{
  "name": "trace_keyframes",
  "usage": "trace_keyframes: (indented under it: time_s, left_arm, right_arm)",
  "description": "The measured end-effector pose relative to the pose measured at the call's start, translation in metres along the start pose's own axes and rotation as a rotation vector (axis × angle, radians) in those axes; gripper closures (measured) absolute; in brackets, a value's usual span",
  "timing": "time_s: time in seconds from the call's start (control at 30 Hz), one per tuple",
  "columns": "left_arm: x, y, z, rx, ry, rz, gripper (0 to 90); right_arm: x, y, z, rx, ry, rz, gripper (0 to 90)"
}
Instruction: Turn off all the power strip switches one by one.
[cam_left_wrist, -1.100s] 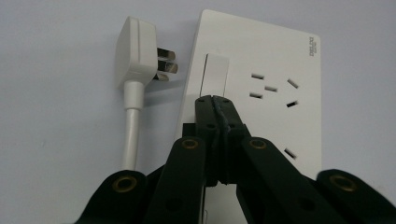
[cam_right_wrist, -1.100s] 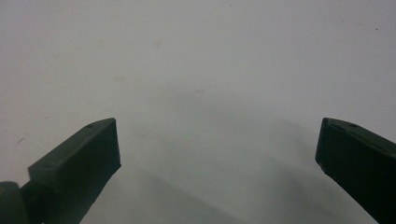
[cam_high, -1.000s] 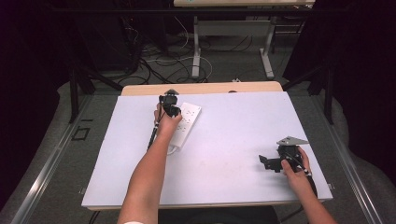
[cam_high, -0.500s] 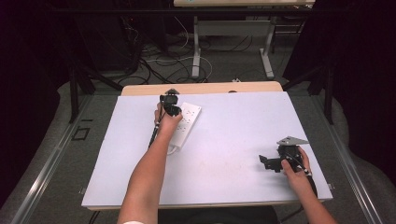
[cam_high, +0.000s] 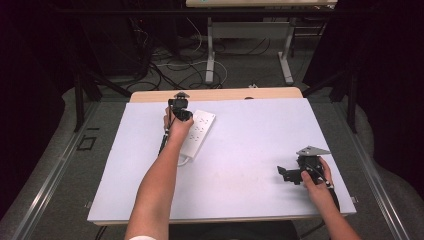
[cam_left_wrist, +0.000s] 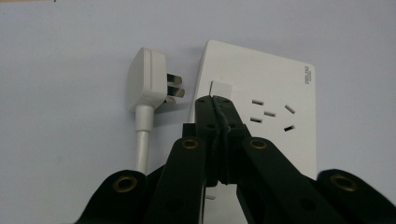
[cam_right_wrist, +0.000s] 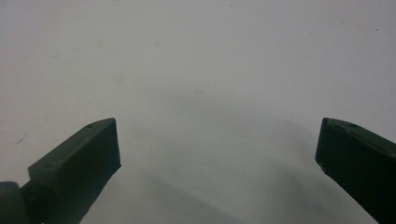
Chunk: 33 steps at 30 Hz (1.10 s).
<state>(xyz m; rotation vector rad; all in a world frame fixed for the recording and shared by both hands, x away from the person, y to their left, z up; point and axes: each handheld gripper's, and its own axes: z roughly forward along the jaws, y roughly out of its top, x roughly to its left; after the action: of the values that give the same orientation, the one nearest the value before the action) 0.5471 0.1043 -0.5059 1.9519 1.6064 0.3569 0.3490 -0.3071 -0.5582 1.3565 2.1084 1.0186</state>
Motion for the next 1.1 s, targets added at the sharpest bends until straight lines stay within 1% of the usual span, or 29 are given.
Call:
trace_keyframes:
  time_s: [0.03, 0.07, 0.1, 0.13, 0.2, 0.23, 0.27, 0.3, 0.47, 0.5, 0.53, 0.57, 0.63, 0.67, 0.7, 0.77, 0.83, 0.87, 0.9, 0.93, 0.97, 1.03, 1.07, 1.1]
  left_arm:
    - [0.0, 0.001, 0.0, -0.006, -0.002, 0.007, 90.0]
    - [-0.001, 0.003, -0.002, 0.002, -0.003, 0.007, 90.0]
    - [-0.001, 0.004, -0.002, -0.01, 0.0, 0.009, 90.0]
    - [-0.002, 0.005, -0.003, -0.008, -0.005, 0.011, 90.0]
    - [-0.003, 0.008, -0.004, -0.019, -0.004, 0.011, 90.0]
    - [-0.003, 0.009, -0.004, -0.014, -0.008, 0.015, 90.0]
    - [-0.004, 0.01, -0.004, -0.019, -0.003, 0.014, 90.0]
    - [-0.004, 0.012, -0.004, -0.01, -0.002, 0.018, 90.0]
    - [-0.007, 0.018, -0.003, -0.021, 0.002, 0.022, 90.0]
    - [-0.007, 0.02, -0.003, -0.022, 0.005, 0.03, 90.0]
    - [-0.008, 0.021, -0.003, -0.02, 0.001, 0.029, 90.0]
    - [-0.009, 0.022, -0.002, -0.022, -0.001, 0.039, 90.0]
    - [-0.011, 0.025, -0.001, -0.018, -0.004, 0.037, 90.0]
    - [-0.011, 0.027, -0.001, -0.019, -0.001, 0.046, 90.0]
    - [-0.012, 0.027, 0.0, -0.025, -0.006, 0.042, 90.0]
    - [-0.013, 0.03, 0.001, -0.021, 0.001, 0.046, 90.0]
    - [-0.013, 0.031, 0.002, -0.013, -0.003, 0.043, 90.0]
    - [-0.013, 0.032, 0.002, -0.012, 0.0, 0.052, 90.0]
    - [-0.014, 0.033, 0.003, -0.015, 0.0, 0.045, 90.0]
    - [-0.013, 0.034, 0.003, -0.01, 0.002, 0.051, 90.0]
    - [-0.013, 0.035, 0.004, -0.014, 0.0, 0.042, 90.0]
    - [-0.013, 0.036, 0.006, -0.015, 0.012, 0.045, 90.0]
    - [-0.013, 0.036, 0.007, -0.019, 0.005, 0.037, 90.0]
    - [-0.012, 0.037, 0.007, -0.013, 0.013, 0.04, 90.0]
  right_arm:
    - [0.0, 0.0, 0.0, 0.0, 0.0, -0.001, 0.0]
    - [0.0, 0.0, 0.0, 0.0, 0.0, -0.001, 0.0]
    - [0.0, 0.0, 0.0, 0.001, -0.002, 0.001, 0.0]
    - [0.0, 0.0, 0.0, 0.002, -0.002, 0.001, 0.0]
    - [-0.001, 0.0, 0.0, -0.001, 0.0, -0.003, 0.0]
    - [-0.001, 0.0, 0.0, -0.001, 0.0, -0.003, 0.0]
    - [-0.001, 0.0, 0.0, -0.002, -0.001, -0.003, 0.0]
    - [-0.001, 0.0, -0.001, -0.002, -0.001, -0.002, 0.0]
    - [-0.001, 0.0, -0.001, -0.003, 0.001, 0.001, 0.0]
    - [-0.001, 0.0, -0.001, -0.003, 0.001, 0.002, 0.0]
    - [-0.001, 0.0, -0.001, -0.003, 0.001, 0.002, 0.0]
    - [-0.001, 0.0, -0.001, -0.003, 0.001, 0.002, 0.0]
    - [-0.001, 0.0, -0.001, -0.003, 0.0, 0.003, 0.0]
    - [-0.001, 0.0, -0.001, -0.002, 0.0, 0.005, 0.0]
    - [-0.001, 0.0, -0.001, -0.004, 0.001, 0.006, 0.0]
    - [0.0, 0.0, -0.001, -0.005, 0.001, 0.011, 0.0]
    - [-0.001, 0.0, -0.001, -0.006, 0.001, 0.008, 0.0]
    - [-0.001, 0.0, -0.001, -0.005, 0.004, 0.007, 0.0]
    - [-0.001, 0.001, -0.001, -0.007, 0.002, 0.011, 0.0]
    - [-0.001, 0.0, -0.002, -0.007, -0.001, 0.009, 0.0]
    - [-0.001, 0.0, -0.002, -0.008, 0.003, 0.011, 0.0]
    - [-0.001, 0.0, -0.002, -0.009, 0.003, 0.013, 0.0]
    - [-0.002, 0.0, -0.003, -0.006, 0.002, 0.014, 0.0]
    - [-0.002, -0.001, -0.003, -0.008, 0.001, 0.014, 0.0]
